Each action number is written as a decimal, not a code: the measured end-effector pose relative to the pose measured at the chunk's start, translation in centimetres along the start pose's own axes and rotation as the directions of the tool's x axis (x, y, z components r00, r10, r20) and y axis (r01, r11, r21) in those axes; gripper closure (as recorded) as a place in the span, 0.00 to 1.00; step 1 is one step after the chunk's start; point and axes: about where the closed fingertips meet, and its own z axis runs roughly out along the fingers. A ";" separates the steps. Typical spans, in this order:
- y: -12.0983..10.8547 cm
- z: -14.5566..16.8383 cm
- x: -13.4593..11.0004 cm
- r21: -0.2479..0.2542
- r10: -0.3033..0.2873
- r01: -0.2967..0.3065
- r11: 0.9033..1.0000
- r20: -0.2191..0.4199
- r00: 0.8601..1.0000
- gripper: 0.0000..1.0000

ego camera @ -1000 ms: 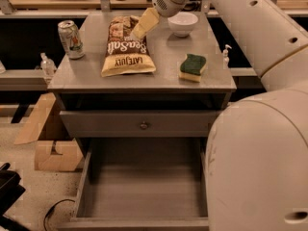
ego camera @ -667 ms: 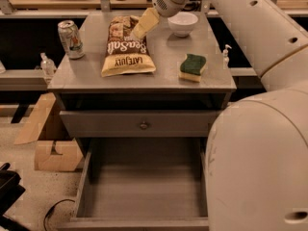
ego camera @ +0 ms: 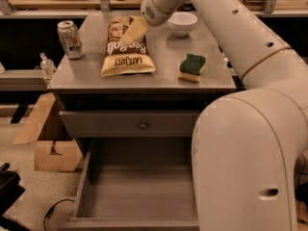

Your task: Place brown chip bag into middle drawer

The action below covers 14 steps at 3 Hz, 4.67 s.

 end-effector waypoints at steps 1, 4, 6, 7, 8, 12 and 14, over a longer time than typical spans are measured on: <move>1.1 3.3 -1.3 -0.042 0.001 0.000 0.999 0.005 1.000 0.00; 1.4 10.1 1.1 0.010 -0.028 0.031 0.999 -0.185 0.982 0.19; 1.5 10.4 1.6 0.007 -0.025 0.028 1.000 -0.216 0.976 0.73; 1.5 10.2 1.4 0.007 -0.025 0.028 1.000 -0.216 0.976 0.96; 1.5 10.2 1.4 0.007 -0.025 0.028 1.000 -0.216 0.976 1.00; 1.5 10.1 1.3 0.007 -0.025 0.028 1.000 -0.216 0.976 1.00; 1.5 10.0 1.3 0.007 -0.025 0.028 1.000 -0.216 0.976 1.00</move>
Offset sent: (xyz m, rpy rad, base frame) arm 0.0392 0.0627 -0.0496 -0.1141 0.0145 0.0224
